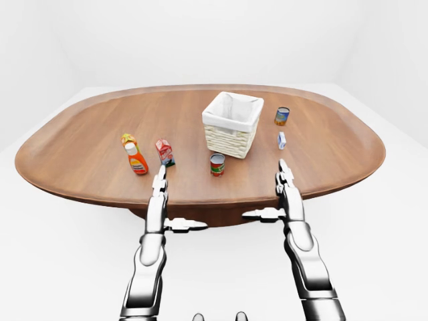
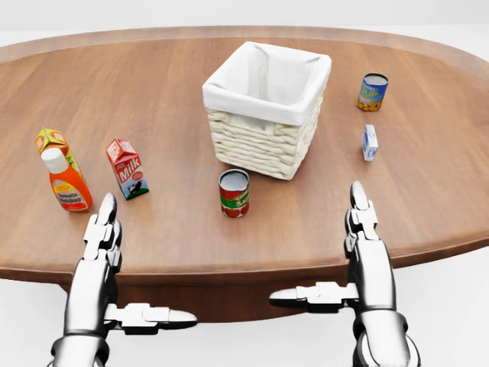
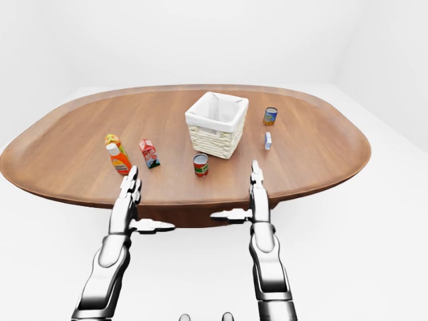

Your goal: Pick the milk and place it in the basket.

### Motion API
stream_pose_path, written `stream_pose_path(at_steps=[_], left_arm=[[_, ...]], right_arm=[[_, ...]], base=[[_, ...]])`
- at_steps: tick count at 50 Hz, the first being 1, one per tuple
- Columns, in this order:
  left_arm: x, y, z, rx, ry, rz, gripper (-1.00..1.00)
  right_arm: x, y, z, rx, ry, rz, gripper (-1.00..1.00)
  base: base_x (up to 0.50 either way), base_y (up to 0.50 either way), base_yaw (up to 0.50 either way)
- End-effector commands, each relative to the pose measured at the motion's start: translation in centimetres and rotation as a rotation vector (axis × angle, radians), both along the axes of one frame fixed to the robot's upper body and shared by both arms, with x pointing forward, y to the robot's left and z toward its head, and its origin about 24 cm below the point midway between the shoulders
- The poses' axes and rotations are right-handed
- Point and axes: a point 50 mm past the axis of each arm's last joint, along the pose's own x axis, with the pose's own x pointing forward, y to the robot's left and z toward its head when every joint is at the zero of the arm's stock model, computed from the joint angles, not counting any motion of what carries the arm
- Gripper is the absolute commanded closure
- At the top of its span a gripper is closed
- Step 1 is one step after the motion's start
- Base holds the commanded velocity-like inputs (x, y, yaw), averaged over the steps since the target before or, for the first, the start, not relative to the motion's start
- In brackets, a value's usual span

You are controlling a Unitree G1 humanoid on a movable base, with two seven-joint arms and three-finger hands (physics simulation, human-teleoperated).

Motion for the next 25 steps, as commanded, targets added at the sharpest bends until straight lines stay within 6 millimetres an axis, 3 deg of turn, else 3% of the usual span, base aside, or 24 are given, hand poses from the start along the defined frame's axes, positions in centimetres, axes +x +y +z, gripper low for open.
stream_pose_path(at_steps=[1,4,5,6,25], left_arm=[[-1.0,0.8,1.0,0.277,-0.047,0.082,-1.0],[-1.0,1.0,1.1,0.28,-0.036,0.094,-1.0],[-7.1,0.8,8.4,0.261,-0.305,0.109,-1.0],[-7.7,0.7,9.0,0.252,-0.318,0.104,-1.0],[-10.0,0.7,11.3,0.248,-0.398,0.104,-1.0]], right_arm=[[-0.2,0.3,5.8,-0.148,-0.251,-0.037,-1.0],[-0.9,0.4,6.3,-0.2,-0.278,-0.049,-1.0],[-8.1,1.9,9.8,-0.314,-0.412,0.238,-1.0],[-8.6,1.5,9.5,-0.327,-0.381,0.24,-1.0],[-10.5,1.2,11.0,-0.336,-0.395,0.237,-1.0]], base=[[0.0,0.0,0.0],[0.0,0.0,0.0],[0.0,0.0,0.0],[0.0,0.0,0.0],[0.0,0.0,0.0]])
